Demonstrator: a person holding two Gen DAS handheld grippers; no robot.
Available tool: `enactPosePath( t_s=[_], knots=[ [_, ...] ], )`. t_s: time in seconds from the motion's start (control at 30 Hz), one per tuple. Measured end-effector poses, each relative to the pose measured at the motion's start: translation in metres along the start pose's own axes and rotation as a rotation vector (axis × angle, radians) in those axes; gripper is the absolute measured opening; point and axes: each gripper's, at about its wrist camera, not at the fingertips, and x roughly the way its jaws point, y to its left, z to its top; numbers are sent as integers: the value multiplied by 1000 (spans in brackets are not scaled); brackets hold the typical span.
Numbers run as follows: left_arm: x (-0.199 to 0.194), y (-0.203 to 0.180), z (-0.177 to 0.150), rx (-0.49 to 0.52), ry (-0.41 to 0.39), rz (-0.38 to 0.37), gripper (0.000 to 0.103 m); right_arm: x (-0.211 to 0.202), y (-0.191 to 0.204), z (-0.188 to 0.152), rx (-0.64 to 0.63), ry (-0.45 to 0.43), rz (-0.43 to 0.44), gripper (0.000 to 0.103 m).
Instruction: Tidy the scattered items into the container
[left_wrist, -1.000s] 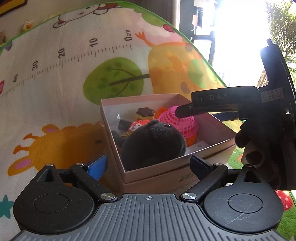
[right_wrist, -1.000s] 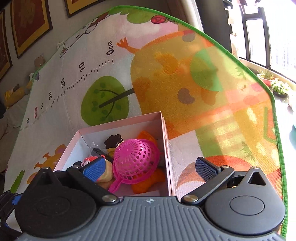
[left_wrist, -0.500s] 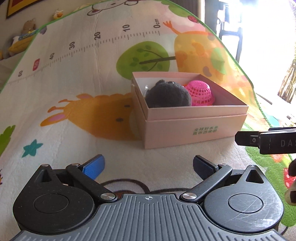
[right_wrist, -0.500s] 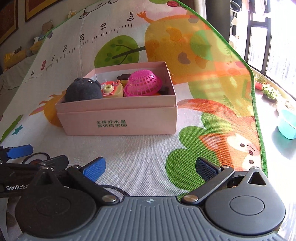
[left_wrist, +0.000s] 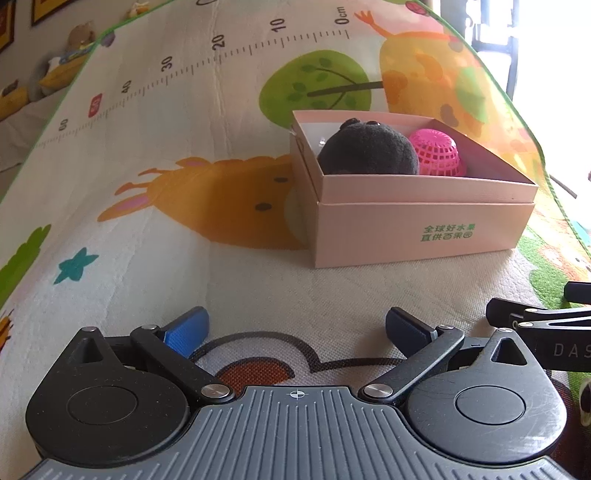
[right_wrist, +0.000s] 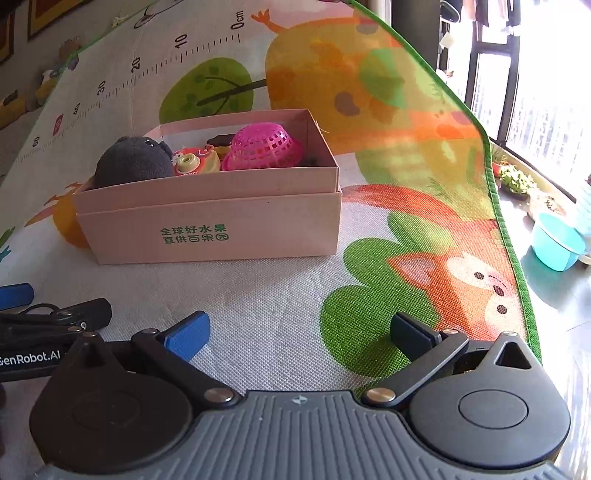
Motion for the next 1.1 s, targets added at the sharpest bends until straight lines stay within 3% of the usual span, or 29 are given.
enactPosePath(
  t_s=[1.1],
  knots=[
    [-2,-1,-3,-2,-1,-2,103,0,-2,2,2,-1,1,103]
  ],
)
